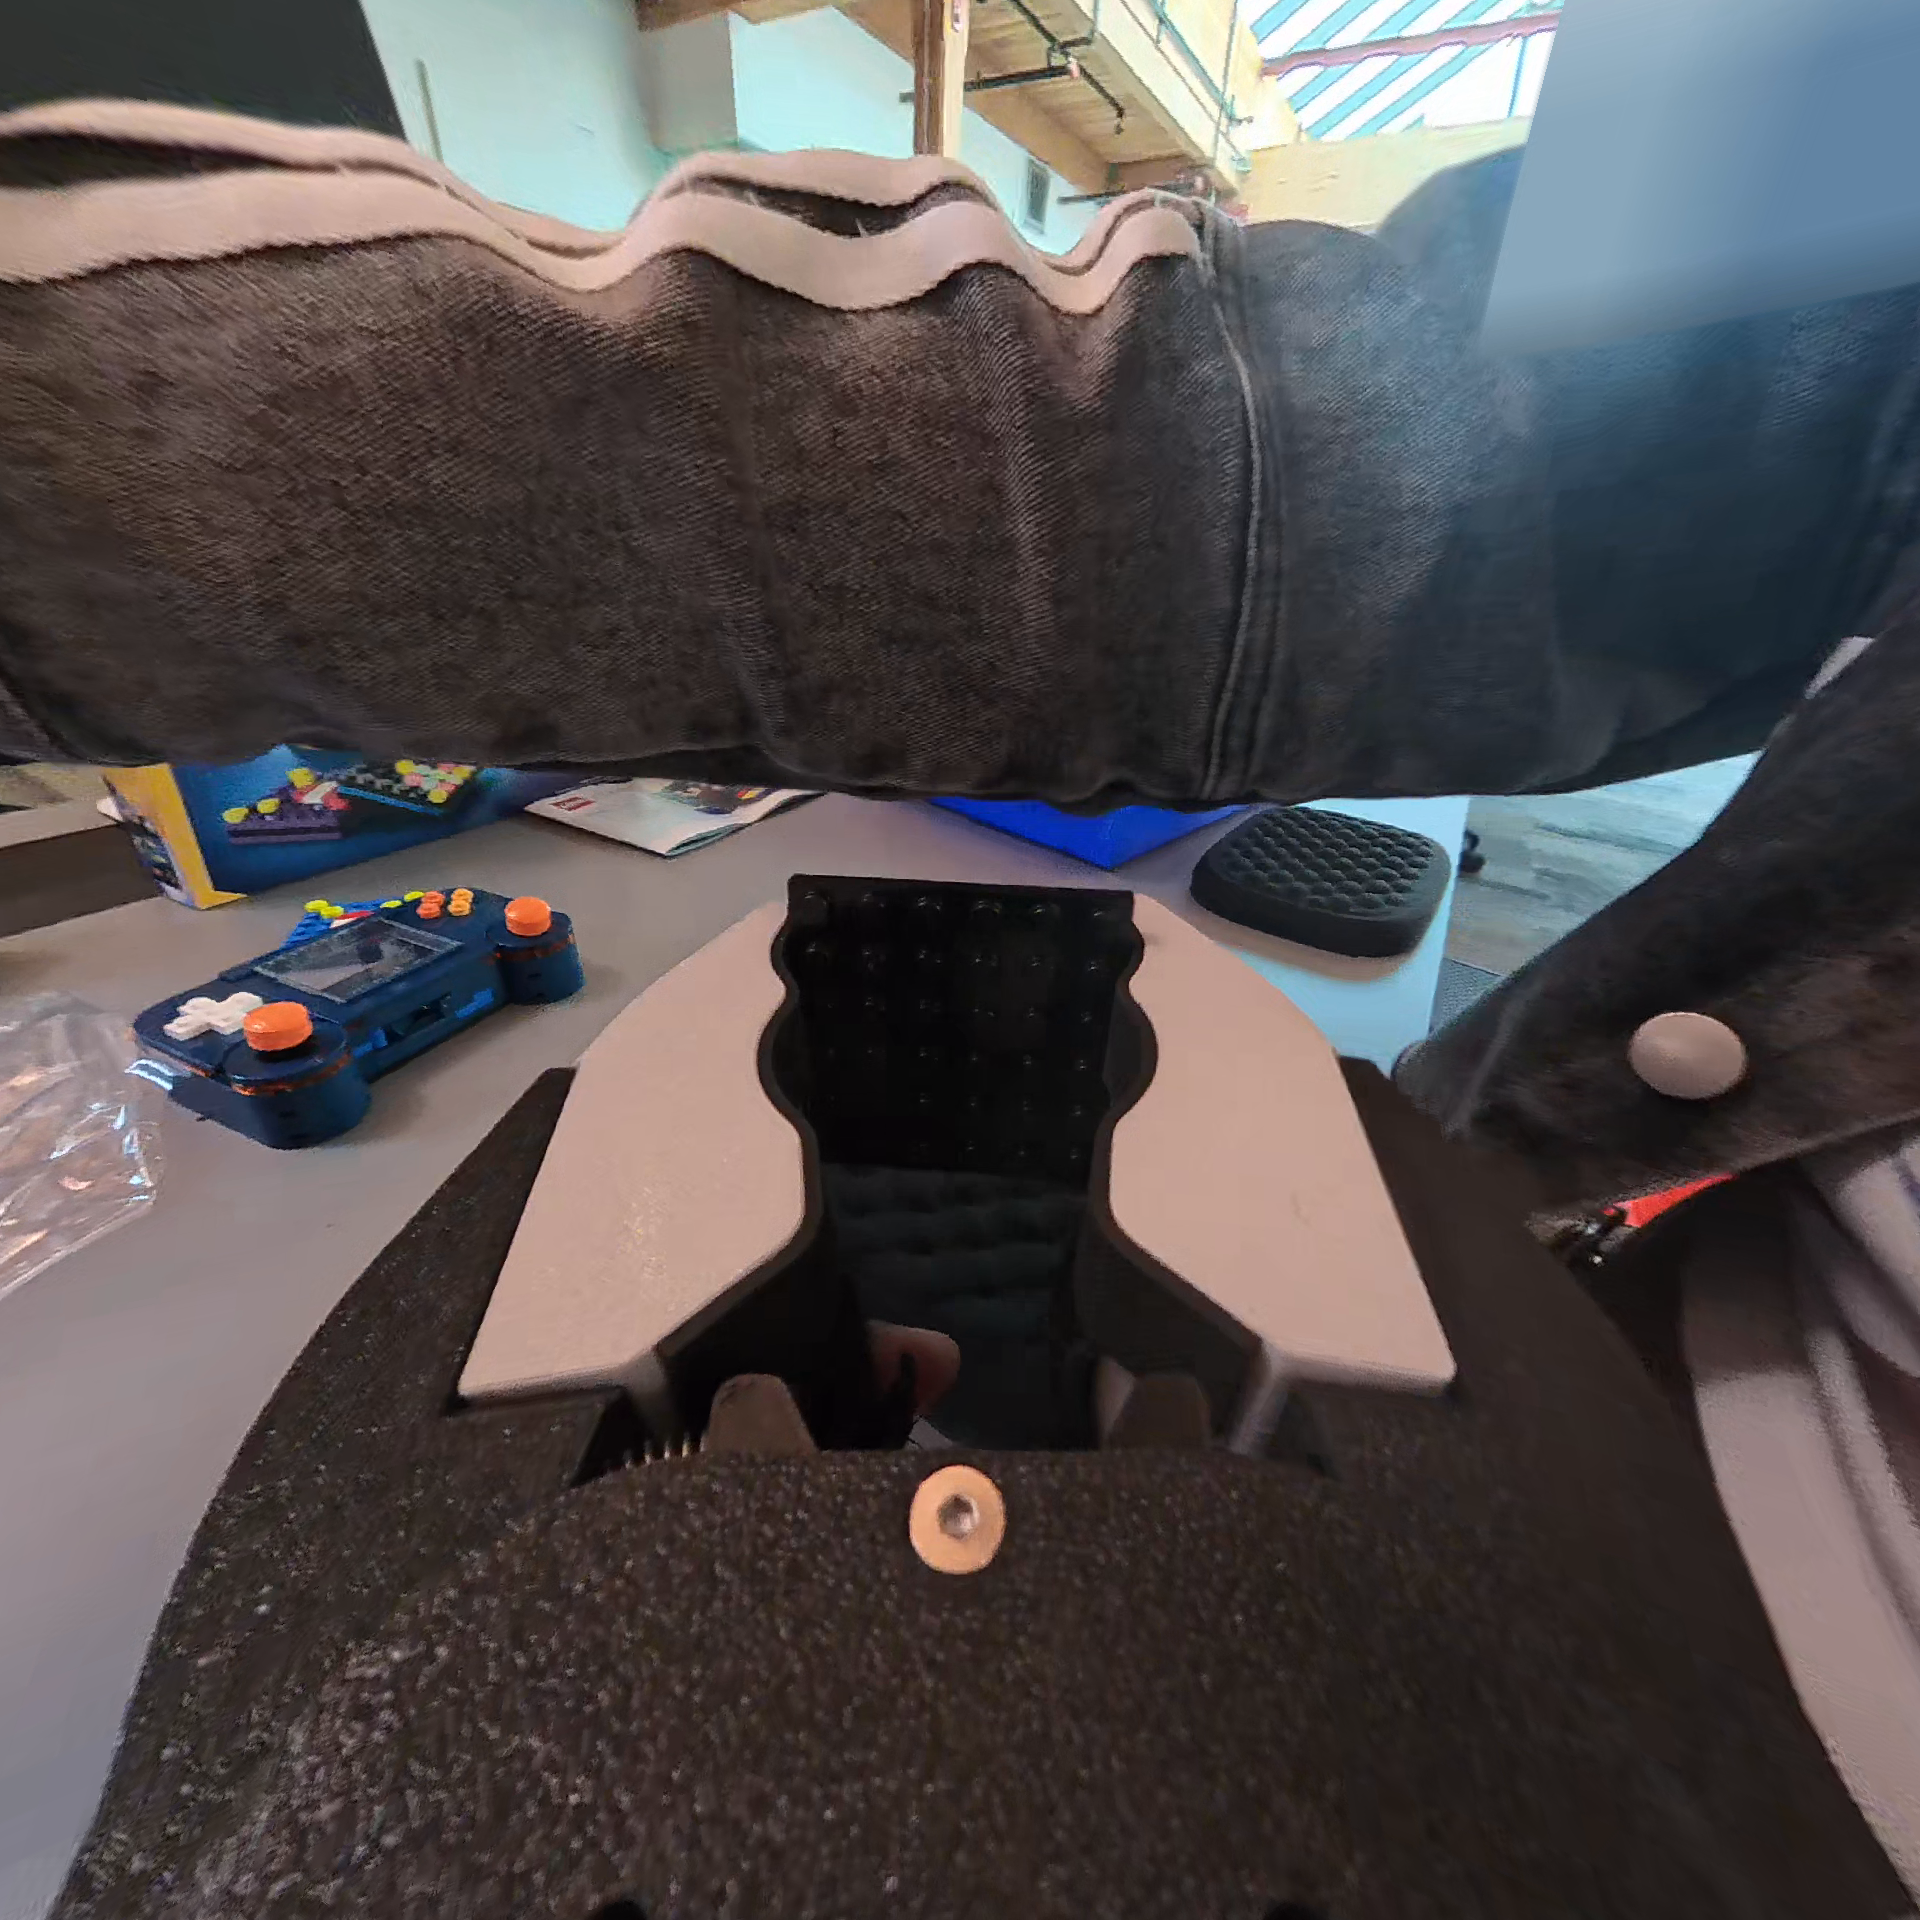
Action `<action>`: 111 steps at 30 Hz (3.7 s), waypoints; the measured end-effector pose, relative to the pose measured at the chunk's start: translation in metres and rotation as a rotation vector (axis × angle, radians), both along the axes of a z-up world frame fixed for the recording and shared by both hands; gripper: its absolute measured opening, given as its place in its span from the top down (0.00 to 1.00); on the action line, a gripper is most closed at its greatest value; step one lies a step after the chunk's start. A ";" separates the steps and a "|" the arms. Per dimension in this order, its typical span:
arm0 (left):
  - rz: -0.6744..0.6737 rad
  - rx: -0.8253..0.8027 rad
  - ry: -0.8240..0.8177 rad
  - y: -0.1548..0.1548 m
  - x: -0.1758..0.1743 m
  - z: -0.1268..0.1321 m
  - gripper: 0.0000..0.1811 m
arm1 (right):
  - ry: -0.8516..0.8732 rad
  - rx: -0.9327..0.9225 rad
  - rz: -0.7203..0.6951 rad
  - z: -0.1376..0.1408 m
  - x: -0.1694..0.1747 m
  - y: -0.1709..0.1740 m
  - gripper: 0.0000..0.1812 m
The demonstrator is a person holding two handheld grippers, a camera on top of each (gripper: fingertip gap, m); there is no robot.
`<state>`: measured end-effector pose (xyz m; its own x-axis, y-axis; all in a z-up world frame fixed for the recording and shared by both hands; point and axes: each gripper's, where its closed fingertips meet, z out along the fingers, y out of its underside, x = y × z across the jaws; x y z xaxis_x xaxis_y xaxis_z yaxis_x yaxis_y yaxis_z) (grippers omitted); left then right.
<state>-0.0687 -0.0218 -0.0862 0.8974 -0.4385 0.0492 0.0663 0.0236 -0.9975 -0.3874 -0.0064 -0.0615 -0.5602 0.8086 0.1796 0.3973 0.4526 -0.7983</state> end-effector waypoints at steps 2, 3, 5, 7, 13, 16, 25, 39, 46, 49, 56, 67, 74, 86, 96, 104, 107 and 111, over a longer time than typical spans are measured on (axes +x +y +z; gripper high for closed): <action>0.018 -0.014 0.019 -0.010 0.006 -0.002 0.70 | 0.013 0.015 -0.057 0.002 0.006 0.008 0.77; 0.026 -0.018 0.029 -0.016 0.009 -0.003 0.70 | 0.016 0.010 -0.068 0.003 0.012 0.008 0.77; 0.046 -0.019 0.050 -0.029 0.012 -0.007 0.70 | 0.041 0.010 -0.066 0.007 0.028 0.006 0.77; 0.072 -0.013 0.079 -0.039 0.010 -0.011 0.70 | 0.075 0.013 -0.027 0.013 0.056 0.000 0.77; 0.124 0.019 0.113 -0.038 -0.013 -0.005 0.70 | 0.150 -0.104 0.128 0.028 0.188 -0.018 0.78; 0.135 0.089 0.137 -0.026 -0.020 0.004 0.70 | 0.100 -0.370 0.126 0.015 0.249 -0.016 0.79; -0.096 0.150 -0.119 0.027 -0.001 0.021 0.70 | 0.347 -0.563 0.195 0.000 0.321 -0.006 0.82; -0.823 -0.490 -0.459 0.015 0.049 -0.023 0.70 | 0.259 -0.136 0.540 -0.036 0.327 0.006 0.83; -0.978 -0.666 -0.346 0.008 0.060 -0.041 0.68 | -0.056 -0.145 0.606 -0.073 0.345 -0.004 0.95; -0.748 -0.569 -0.364 0.033 0.037 -0.034 0.57 | -0.170 -0.326 0.384 -0.081 0.343 0.010 0.95; -0.099 -0.237 0.072 0.044 -0.007 -0.035 0.31 | -0.503 -0.932 -0.199 -0.118 0.344 0.035 0.94; 0.328 0.057 0.382 0.044 -0.048 -0.012 0.31 | -0.025 -0.446 -0.208 -0.085 0.351 0.071 0.59; 0.198 0.181 0.245 0.028 -0.038 0.014 0.96 | 0.134 -0.109 -0.378 -0.088 0.364 0.078 1.00; -0.144 -0.225 0.621 0.059 0.009 -0.079 0.57 | -0.219 -0.177 -0.411 -0.118 0.353 0.052 0.87; -0.465 -0.420 0.623 0.077 0.019 -0.102 0.70 | -0.337 -0.104 -0.449 -0.134 0.347 0.054 0.92; -0.523 -0.478 0.460 0.075 0.027 -0.115 0.78 | -0.340 0.012 -0.427 -0.143 0.345 0.058 0.95; -0.505 -0.450 0.496 0.075 0.028 -0.116 0.81 | -0.197 0.133 -0.382 -0.141 0.340 0.060 0.96; -0.473 -0.430 0.511 0.075 0.028 -0.116 0.82 | -0.050 0.238 -0.370 -0.138 0.337 0.060 0.96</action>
<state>-0.0411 0.0536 -0.2021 0.5795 -0.8123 -0.0660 -0.4923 -0.2844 -0.8227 -0.0501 0.0538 -0.1992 -0.2536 0.8958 0.3651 0.6029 0.4415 -0.6645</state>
